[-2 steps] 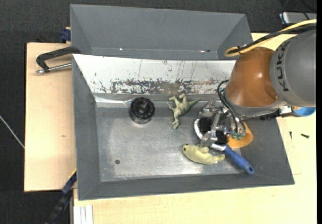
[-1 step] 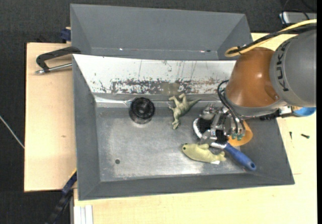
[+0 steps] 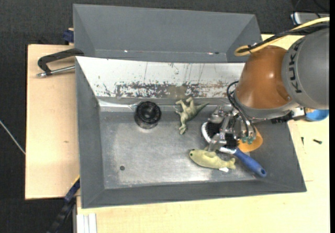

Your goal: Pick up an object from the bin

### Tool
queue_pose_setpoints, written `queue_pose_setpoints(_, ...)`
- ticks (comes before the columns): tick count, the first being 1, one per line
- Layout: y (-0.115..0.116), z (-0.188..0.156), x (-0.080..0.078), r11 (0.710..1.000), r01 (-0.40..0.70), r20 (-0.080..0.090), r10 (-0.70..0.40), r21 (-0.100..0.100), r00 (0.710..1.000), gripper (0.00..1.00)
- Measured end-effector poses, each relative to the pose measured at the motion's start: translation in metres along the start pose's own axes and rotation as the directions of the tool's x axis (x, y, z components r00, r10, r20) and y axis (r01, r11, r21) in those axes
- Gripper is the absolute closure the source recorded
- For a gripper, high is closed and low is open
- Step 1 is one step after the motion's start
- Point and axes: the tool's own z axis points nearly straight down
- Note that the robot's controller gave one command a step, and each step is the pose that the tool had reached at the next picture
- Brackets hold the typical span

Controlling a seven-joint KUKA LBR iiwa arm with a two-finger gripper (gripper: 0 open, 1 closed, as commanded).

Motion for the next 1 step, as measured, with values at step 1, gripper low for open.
queue_pose_setpoints(1,0.0014,-0.1165,-0.0031,1.0,0.001,0.009,-0.001,0.002,1.0,1.0)
